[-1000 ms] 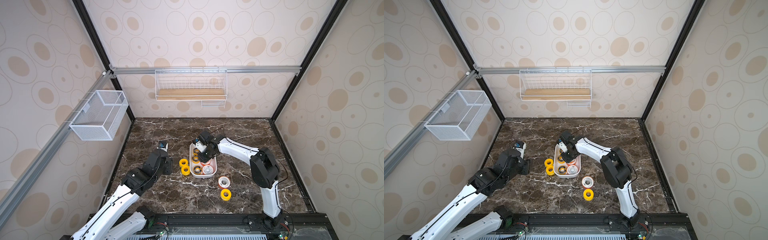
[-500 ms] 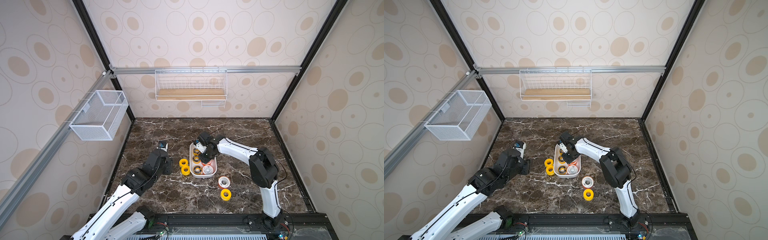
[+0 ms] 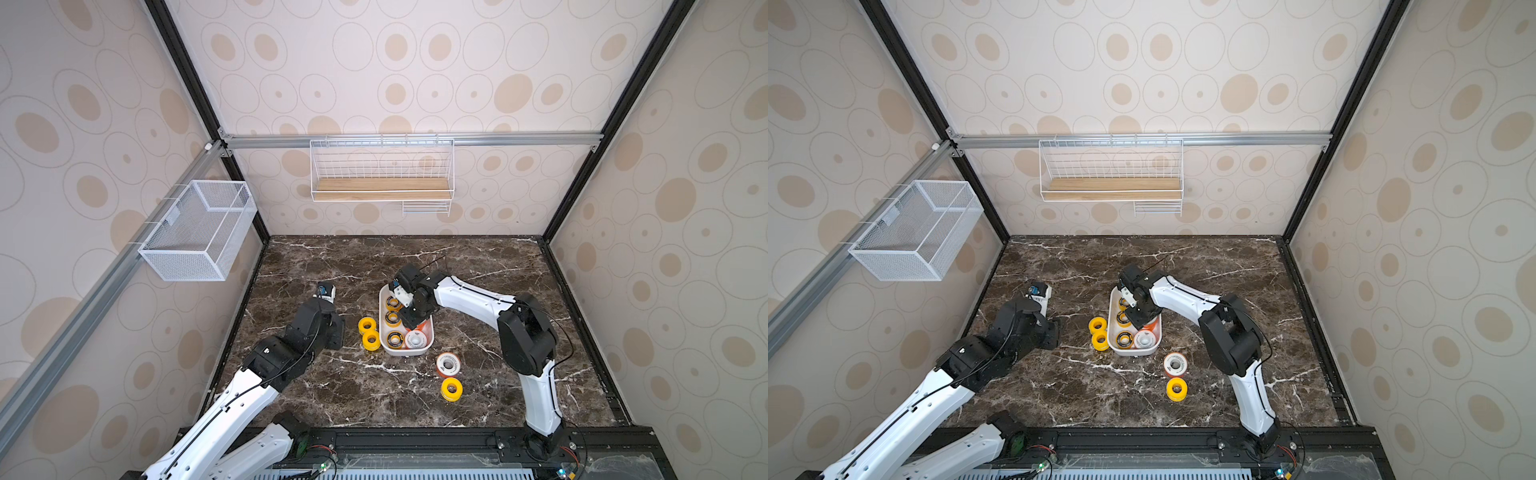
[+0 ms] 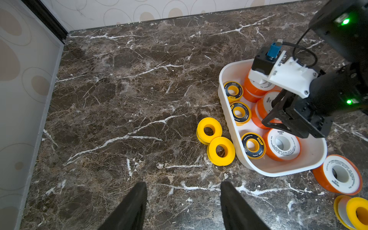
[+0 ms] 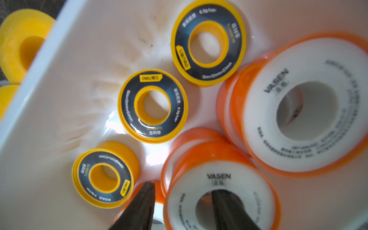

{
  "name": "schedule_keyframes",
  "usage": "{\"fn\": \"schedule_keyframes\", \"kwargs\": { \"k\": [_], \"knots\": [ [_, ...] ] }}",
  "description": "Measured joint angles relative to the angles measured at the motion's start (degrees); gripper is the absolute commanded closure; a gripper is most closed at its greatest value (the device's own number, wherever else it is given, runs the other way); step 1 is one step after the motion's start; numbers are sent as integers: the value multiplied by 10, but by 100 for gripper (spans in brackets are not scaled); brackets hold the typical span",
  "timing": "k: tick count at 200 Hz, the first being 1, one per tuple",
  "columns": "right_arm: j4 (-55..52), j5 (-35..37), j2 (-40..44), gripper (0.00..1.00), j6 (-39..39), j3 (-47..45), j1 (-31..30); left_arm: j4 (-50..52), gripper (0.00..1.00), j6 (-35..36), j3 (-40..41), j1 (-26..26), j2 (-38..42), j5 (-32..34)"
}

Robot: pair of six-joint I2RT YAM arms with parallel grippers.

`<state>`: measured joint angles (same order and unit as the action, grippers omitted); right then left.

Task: Put the sealing tape into the storage box
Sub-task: Place the sealing tape in the storage box, then pick up the sealing tape at the center of the board.

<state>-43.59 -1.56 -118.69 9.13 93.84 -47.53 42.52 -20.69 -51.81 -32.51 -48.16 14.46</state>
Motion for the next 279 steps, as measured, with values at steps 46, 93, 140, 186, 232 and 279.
{"fn": "schedule_keyframes", "kwargs": {
  "k": [46, 93, 140, 186, 232, 279],
  "knots": [
    [29, -16, 69, 44, 3, -38, 0, 0, 37, 0, 0, 0, 0, 0],
    [85, -55, 177, 43, 21, -116, 26, 0, 37, 0, 0, 0, 0, -2],
    [131, -87, 251, 43, 40, -214, 85, 0, 37, 2, 0, 0, -4, -34],
    [155, -115, 335, 43, 53, -304, 142, -13, 38, -9, 0, -37, -61, -101],
    [173, -139, 425, 42, 61, -391, 210, -33, 43, -22, -12, -156, -148, -109],
    [183, -171, 471, 42, 76, -453, 293, -51, 51, -22, -77, -258, -249, -94]
  ]
}}
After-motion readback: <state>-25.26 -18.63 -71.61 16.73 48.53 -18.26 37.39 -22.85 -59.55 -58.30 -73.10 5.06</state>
